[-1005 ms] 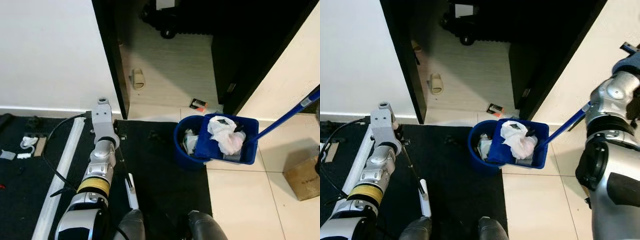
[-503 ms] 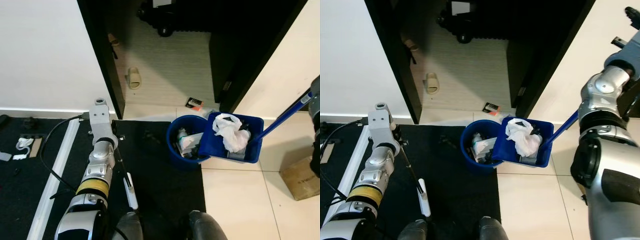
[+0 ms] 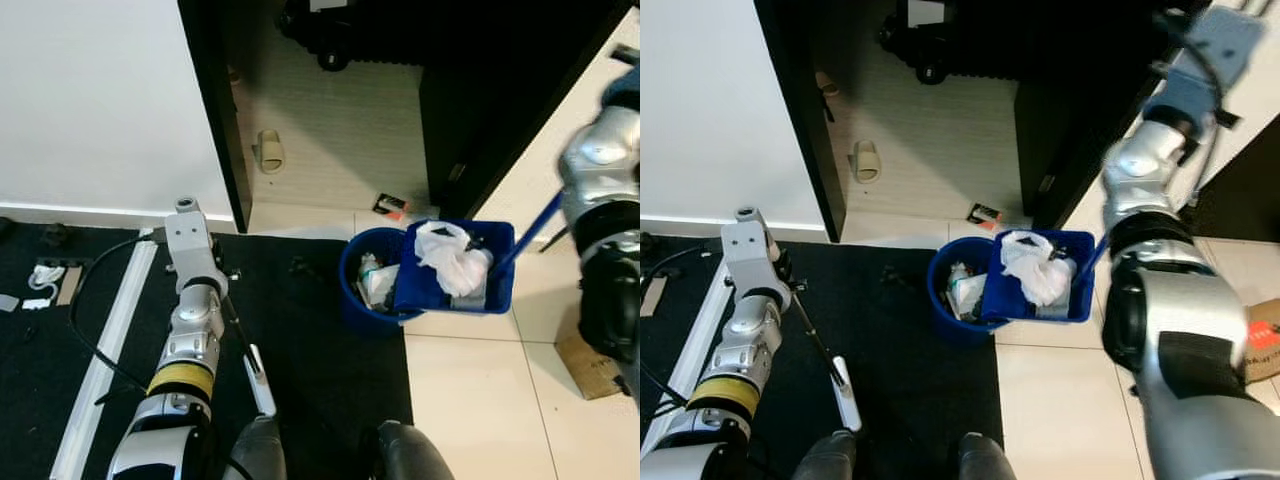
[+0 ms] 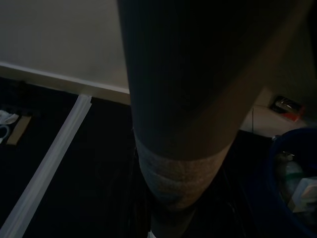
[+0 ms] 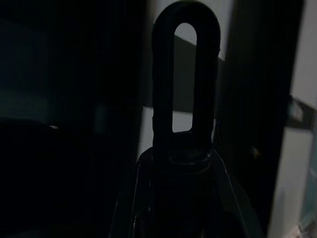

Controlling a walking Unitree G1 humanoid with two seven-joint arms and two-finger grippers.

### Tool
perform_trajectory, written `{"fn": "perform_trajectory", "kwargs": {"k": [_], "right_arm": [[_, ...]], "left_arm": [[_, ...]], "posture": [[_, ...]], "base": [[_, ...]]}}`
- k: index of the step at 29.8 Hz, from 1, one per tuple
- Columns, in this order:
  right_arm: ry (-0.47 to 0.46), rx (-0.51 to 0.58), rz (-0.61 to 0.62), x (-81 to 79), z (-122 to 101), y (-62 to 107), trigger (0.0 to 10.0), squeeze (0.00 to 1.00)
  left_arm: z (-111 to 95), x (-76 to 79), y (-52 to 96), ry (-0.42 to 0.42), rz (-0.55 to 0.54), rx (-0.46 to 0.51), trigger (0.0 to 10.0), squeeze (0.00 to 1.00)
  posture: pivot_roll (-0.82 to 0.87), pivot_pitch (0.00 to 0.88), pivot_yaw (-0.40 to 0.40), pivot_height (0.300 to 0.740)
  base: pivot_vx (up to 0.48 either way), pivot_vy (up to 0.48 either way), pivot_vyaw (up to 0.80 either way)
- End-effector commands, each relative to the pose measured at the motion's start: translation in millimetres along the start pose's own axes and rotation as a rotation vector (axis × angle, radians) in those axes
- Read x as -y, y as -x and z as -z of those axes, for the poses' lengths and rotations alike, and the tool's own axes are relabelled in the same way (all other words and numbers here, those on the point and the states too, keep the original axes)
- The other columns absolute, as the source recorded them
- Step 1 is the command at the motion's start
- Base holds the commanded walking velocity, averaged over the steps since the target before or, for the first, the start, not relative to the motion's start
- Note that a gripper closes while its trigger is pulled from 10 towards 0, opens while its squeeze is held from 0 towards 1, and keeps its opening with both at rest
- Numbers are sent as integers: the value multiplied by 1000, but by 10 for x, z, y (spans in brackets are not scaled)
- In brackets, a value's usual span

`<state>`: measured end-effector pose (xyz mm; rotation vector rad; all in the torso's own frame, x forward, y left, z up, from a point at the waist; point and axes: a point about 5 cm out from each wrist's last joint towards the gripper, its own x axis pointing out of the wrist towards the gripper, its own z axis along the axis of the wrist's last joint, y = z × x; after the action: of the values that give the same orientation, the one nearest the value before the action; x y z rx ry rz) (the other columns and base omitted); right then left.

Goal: Sweep floor

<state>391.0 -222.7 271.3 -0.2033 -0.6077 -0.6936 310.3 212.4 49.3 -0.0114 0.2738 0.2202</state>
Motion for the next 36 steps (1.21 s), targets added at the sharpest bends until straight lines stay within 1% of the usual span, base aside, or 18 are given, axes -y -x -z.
{"fn": "perform_trajectory", "kwargs": {"k": [1,2,3,4,5,6,11,13,15,16,17,21,23,25,27,30,31,36], "right_arm": [[-19,96,-3,-43,-164,-50,10000,0],[-16,110,-19,-95,-177,-12,10000,0],[-16,110,-19,-95,-177,-12,10000,0],[-6,150,-50,-207,-212,76,10000,0],[-6,150,-50,-207,-212,76,10000,0],[-1,171,-63,-251,-230,112,10000,0],[-31,214,-122,-471,-305,297,10000,0],[-31,214,-122,-471,-305,297,10000,0],[-42,245,-159,-566,-342,393,10000,0],[-42,245,-159,-566,-342,393,10000,0],[-58,298,-224,-698,-404,531,10000,0],[-86,391,-319,-878,-514,752,10000,0],[-90,428,-345,-923,-550,815,10000,0],[-93,437,-352,-934,-559,831,10000,0],[-100,469,-369,-962,-589,876,10000,0],[-126,527,-411,-1004,-647,959,10000,0],[-126,527,-411,-1004,-647,959,10000,0],[-151,583,-459,-1015,-661,1060,10000,0]], "left_arm": [[-51,6,5,-5,-2,35,10000,0],[-52,5,7,-5,-3,36,10000,0],[-52,5,7,-5,-3,36,10000,0],[-50,-1,9,-5,-7,37,10000,0],[-50,-1,9,-5,-7,37,10000,0],[-50,-4,9,-6,-9,37,10000,0],[-48,-17,14,-6,-13,40,10000,0],[-48,-17,14,-6,-13,40,10000,0],[-48,-21,14,-6,-14,41,10000,0],[-48,-21,14,-6,-14,41,10000,0],[-49,-29,10,-6,-17,41,10000,0],[-59,-35,3,-5,-19,44,10000,0],[-68,-38,-5,-4,-21,44,10000,0],[-70,-39,-7,-4,-21,45,10000,0],[-74,-43,-10,-4,-22,46,10000,0],[-78,-47,-8,-3,-24,47,10000,0],[-78,-47,-8,-3,-24,47,10000,0],[-66,-51,0,0,-23,44,10000,0]], "posture": [[56,43,-95,740],[57,41,-96,740],[57,41,-96,740],[57,41,-96,740],[57,41,-96,740],[57,41,-96,740],[57,35,-97,740],[57,35,-97,740],[57,30,-99,740],[57,30,-99,740],[57,28,-99,740],[58,25,-101,740],[59,27,-103,740],[59,27,-103,740],[59,27,-103,740],[57,31,-106,740],[57,31,-106,740],[55,32,-105,740]], "base": [[0,0,0],[0,0,0],[0,0,0],[0,0,0],[0,0,0],[0,0,0],[0,0,0],[0,0,0],[0,0,0],[0,0,0],[0,0,0],[0,0,0],[0,0,0],[0,0,0],[0,0,0],[0,0,0],[0,0,0],[0,0,0]]}}
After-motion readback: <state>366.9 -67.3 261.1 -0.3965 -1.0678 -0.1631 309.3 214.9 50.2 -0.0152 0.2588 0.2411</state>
